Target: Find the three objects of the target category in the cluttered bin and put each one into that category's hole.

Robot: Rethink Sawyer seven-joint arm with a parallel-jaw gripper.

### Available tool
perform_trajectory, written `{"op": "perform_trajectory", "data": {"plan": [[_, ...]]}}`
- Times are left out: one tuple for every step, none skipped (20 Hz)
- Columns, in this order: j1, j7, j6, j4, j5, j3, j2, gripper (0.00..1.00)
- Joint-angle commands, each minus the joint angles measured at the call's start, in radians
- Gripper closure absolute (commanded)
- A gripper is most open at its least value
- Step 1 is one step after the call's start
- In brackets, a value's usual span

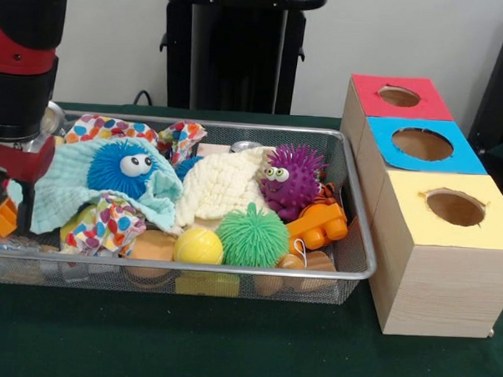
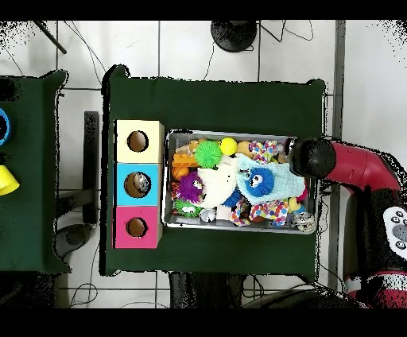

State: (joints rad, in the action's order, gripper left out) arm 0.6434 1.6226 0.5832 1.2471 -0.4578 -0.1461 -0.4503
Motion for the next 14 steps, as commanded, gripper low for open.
{"op": "perform_trajectory", "data": {"plan": [[0.011,0.051,-0.034,0.107,0.005,-0.028,-0.001,0.00],[0.019,0.047,-0.025,0.110,0.016,-0.038,0.000,0.00],[0.032,0.039,-0.010,0.112,0.033,-0.053,0.004,0.00],[0.044,0.030,0.006,0.114,0.050,-0.069,0.007,0.00],[0.053,0.020,0.015,0.115,0.060,-0.080,0.010,0.00],[0.057,0.011,0.017,0.114,0.063,-0.085,0.012,0.00],[0.059,0.008,0.016,0.114,0.065,-0.087,0.013,0.00],[0.060,0.005,0.016,0.115,0.067,-0.087,0.013,0.00],[0.060,0.004,0.018,0.114,0.068,-0.087,0.013,0.00],[0.061,0.003,0.018,0.114,0.068,-0.087,0.012,0.00],[0.060,0.003,0.020,0.111,0.068,-0.087,0.014,0.00],[0.059,0.004,0.019,0.110,0.066,-0.086,0.014,0.00],[0.055,0.006,0.018,0.106,0.064,-0.083,0.016,0.00],[0.051,0.008,0.016,0.102,0.059,-0.078,0.017,0.00]]}}
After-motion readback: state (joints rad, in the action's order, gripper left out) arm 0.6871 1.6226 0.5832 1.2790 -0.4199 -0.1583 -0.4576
